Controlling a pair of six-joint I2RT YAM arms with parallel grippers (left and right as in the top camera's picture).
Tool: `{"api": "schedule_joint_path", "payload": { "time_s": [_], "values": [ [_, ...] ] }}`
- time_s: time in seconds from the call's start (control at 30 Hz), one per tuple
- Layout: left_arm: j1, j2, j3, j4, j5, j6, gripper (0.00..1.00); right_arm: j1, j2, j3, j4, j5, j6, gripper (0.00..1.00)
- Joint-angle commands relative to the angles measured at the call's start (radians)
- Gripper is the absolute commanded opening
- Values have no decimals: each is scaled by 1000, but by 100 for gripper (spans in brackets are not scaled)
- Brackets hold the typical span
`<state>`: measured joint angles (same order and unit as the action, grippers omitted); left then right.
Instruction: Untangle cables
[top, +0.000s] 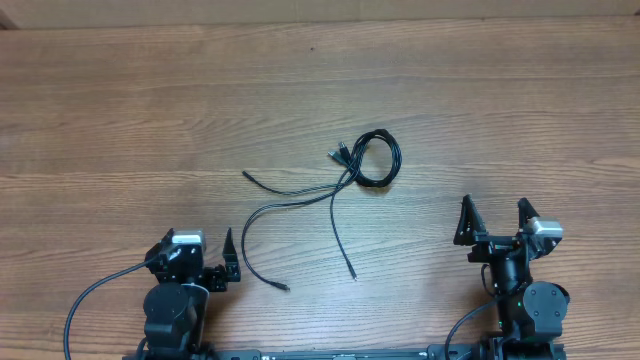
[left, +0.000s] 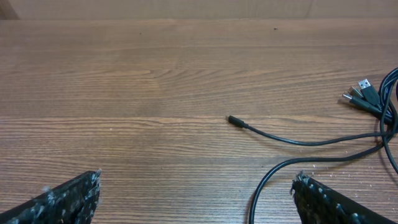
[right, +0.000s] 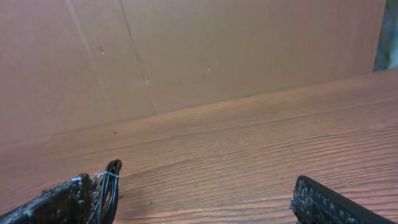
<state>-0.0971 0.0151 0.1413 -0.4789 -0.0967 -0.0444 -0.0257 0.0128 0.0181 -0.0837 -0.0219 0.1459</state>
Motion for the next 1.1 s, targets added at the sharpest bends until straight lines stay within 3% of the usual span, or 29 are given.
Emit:
{"api": "schedule_joint_path", "payload": {
  "time_s": [0.0, 1.07],
  "values": [
    [7, -10, -7, 1, 12, 12, 100, -5, -10, -10, 4, -3, 6, 100],
    [7, -10, -7, 1, 12, 12, 100, -5, -10, -10, 3, -3, 6, 100]
  ]
}}
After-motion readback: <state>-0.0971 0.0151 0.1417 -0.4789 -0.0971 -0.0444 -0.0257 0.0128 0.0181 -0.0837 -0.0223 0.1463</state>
